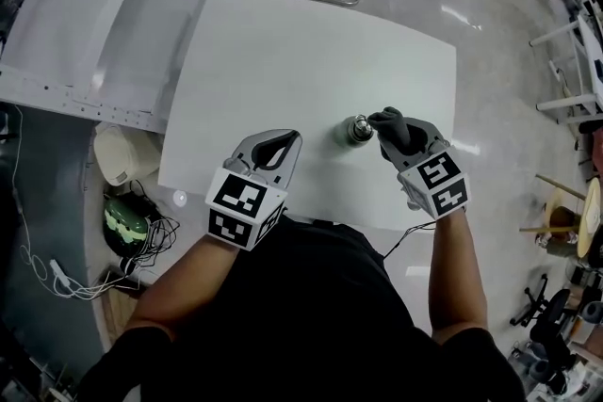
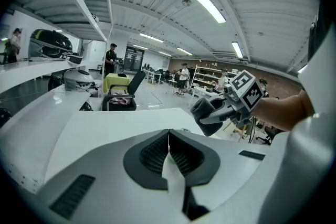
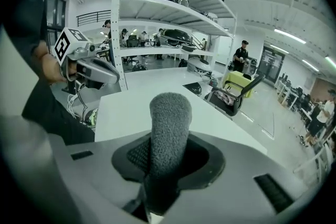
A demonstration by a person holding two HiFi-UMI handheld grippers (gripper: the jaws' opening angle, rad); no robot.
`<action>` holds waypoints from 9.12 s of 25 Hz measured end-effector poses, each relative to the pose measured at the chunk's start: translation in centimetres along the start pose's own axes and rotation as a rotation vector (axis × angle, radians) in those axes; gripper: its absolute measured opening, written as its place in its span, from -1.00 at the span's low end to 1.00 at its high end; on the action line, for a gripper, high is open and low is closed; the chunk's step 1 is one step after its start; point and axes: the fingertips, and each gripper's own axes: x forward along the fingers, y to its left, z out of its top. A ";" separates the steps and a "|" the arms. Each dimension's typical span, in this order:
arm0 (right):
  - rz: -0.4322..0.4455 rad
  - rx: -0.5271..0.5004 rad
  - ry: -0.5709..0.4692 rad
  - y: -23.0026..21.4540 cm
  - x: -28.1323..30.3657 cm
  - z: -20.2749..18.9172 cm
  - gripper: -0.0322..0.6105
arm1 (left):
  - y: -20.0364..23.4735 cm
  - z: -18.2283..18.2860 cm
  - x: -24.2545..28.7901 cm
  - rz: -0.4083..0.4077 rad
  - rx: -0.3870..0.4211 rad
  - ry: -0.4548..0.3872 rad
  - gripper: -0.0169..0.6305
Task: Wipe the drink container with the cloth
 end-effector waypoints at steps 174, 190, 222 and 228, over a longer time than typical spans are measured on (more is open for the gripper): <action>0.009 0.391 -0.480 18.3 -15.0 -5.6 -0.54 | -16.9 -7.6 -9.4 -0.036 0.045 -0.051 -0.90; 0.138 0.427 -0.574 24.2 -19.8 -7.1 -0.54 | -20.7 -10.9 -16.2 0.033 -0.043 -0.065 -0.90; -0.056 0.425 -0.534 30.9 -17.9 -2.3 -0.54 | -16.1 -10.6 -21.6 -0.106 0.081 -0.079 -0.90; -0.061 0.425 -0.531 30.9 -17.7 -1.8 -0.54 | -16.1 -10.4 -21.7 -0.116 0.095 -0.076 -0.90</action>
